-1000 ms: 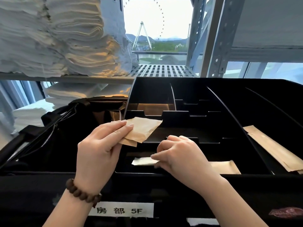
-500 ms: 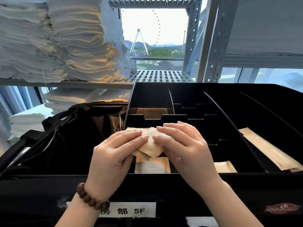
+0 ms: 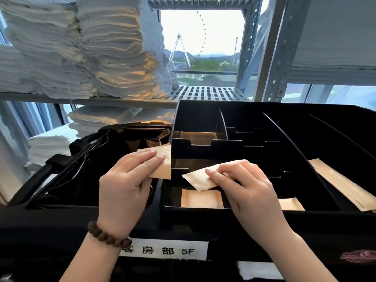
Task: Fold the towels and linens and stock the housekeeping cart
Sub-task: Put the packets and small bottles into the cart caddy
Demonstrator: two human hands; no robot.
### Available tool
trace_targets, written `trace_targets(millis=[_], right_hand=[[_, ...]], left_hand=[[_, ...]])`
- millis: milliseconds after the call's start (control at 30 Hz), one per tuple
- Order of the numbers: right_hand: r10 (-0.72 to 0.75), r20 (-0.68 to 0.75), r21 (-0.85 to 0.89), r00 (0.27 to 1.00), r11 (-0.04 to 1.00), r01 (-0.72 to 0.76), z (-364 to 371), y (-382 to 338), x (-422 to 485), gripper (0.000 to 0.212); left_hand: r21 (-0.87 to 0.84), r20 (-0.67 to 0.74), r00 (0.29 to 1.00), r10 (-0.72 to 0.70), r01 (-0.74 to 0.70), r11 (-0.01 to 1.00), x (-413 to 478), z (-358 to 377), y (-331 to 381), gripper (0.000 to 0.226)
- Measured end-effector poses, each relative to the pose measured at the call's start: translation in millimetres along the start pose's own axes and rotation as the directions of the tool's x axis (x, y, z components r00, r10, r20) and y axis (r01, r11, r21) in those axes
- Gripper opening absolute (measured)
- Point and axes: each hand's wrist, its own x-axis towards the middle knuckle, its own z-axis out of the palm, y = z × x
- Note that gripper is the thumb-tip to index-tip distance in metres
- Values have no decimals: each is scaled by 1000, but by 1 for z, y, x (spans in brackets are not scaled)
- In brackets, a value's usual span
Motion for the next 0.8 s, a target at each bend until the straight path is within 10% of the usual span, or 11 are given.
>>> trace_targets(millis=[400,667,800], right_hand=[[17,577,43,817,998,-51,28,7,21,9],[64,728,57,683,987,-153,36,9,25,25],[146,603,42,784,976,-214,26,10,24,34]], left_hand=[[-104,65,998,8,-1,995,-6,5,5,23],[-168,104,994,38,-20,986,-5,14,7,26],[-217,113,993,42,-17,976,-3,16,8,26]])
